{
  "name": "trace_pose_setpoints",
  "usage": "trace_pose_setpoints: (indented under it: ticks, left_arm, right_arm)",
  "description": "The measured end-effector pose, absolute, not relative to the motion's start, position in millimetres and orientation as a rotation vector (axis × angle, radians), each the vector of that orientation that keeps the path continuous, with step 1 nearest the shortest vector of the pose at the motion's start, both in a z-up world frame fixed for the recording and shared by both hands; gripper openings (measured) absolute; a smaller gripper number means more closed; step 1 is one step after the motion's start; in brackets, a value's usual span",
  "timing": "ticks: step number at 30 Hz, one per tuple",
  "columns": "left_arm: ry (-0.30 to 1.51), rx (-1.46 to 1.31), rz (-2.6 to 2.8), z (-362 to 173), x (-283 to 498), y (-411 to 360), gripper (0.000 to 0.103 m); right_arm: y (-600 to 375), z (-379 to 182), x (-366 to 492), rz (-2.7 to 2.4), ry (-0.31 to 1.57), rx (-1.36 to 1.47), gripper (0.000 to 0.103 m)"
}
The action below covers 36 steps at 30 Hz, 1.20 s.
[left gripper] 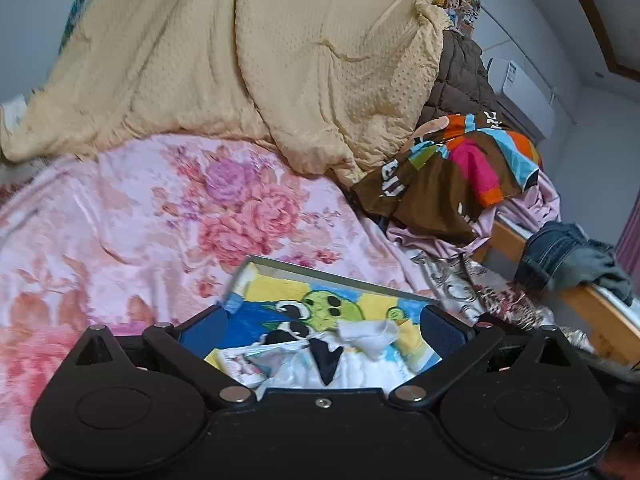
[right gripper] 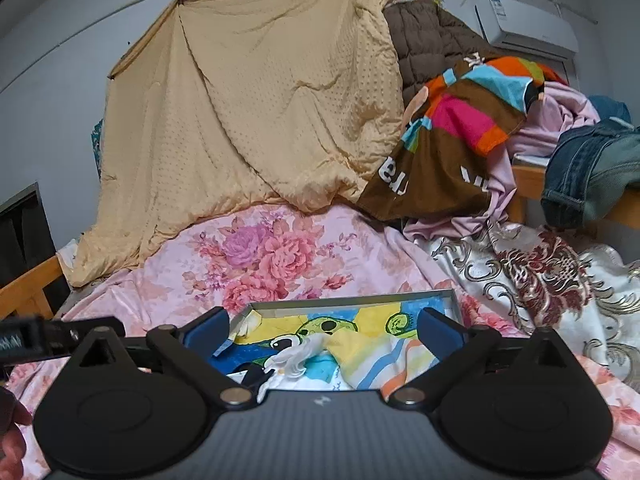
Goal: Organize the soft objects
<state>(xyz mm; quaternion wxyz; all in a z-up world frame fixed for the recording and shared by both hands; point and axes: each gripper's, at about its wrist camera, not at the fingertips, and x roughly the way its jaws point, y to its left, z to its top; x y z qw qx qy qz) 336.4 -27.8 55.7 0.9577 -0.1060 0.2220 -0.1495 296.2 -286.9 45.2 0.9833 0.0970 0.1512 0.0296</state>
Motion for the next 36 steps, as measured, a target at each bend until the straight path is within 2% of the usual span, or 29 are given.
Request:
trace_pose_setpoints:
  ticks: [23, 36]
  left_arm:
    - [0.308, -0.105, -0.198, 58.5, 240.1, -9.1, 0.102]
    - [0.335, -0.112, -0.18, 38.7, 200.9, -10.0, 0.102]
  right_arm:
    - [-260.6, 43.9, 218.7, 0.05, 0.282, 0.1, 0.103]
    - [-261.2, 40.4, 187.8, 0.043, 0.233, 0.099, 0.103]
